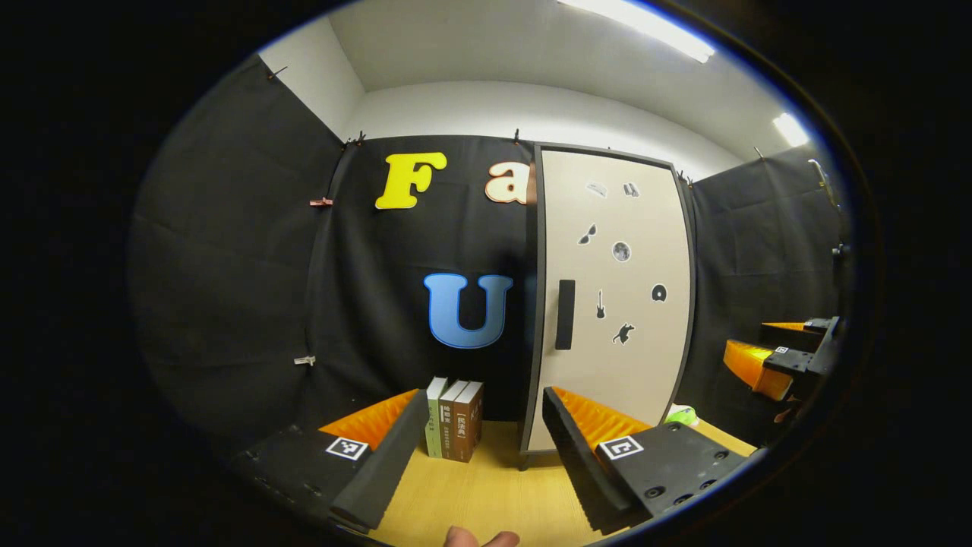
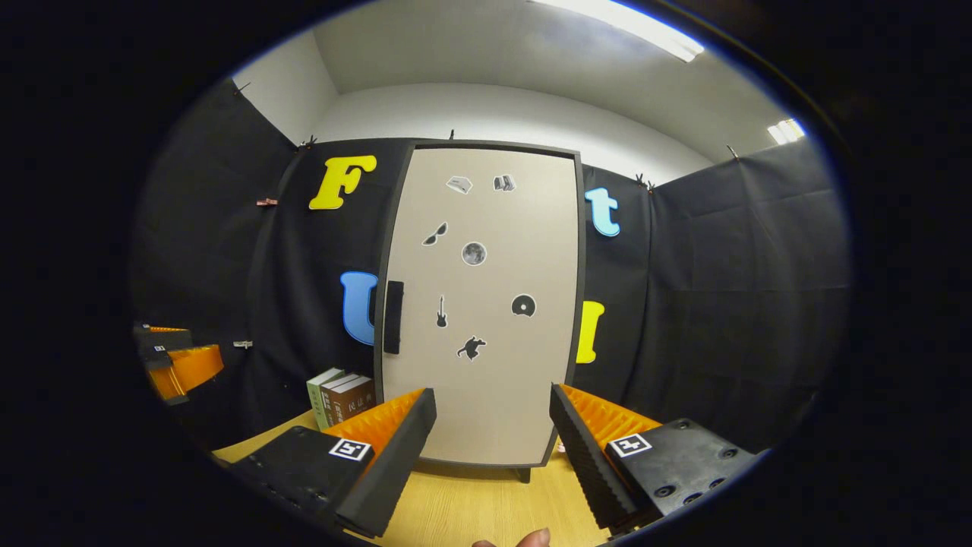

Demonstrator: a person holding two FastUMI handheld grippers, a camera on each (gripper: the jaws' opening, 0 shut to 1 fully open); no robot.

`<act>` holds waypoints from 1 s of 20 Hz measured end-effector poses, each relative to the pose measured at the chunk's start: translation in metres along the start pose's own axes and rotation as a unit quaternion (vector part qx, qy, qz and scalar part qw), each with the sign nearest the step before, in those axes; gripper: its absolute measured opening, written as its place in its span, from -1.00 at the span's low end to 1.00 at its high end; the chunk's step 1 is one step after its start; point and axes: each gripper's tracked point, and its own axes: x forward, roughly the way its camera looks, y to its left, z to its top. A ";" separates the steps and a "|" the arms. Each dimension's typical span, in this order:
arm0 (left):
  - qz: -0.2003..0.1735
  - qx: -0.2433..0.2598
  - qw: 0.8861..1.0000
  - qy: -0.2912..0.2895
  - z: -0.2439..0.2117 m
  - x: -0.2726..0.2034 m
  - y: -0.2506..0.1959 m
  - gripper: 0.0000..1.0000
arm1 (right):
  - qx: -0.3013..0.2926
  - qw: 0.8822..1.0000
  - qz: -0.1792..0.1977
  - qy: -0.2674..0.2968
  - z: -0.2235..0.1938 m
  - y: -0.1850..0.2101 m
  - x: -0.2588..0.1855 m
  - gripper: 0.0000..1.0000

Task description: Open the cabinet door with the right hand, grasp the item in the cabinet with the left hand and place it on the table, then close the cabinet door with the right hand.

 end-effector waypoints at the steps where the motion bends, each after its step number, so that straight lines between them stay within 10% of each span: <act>1: -0.001 0.003 1.000 0.002 -0.001 0.001 0.001 0.89 | 0.005 1.000 -0.001 -0.001 0.002 0.001 0.001 0.94; 20: 0.015 0.003 1.000 0.013 -0.016 0.011 0.028 0.89 | 0.053 0.997 0.043 0.030 -0.003 0.122 0.182 0.94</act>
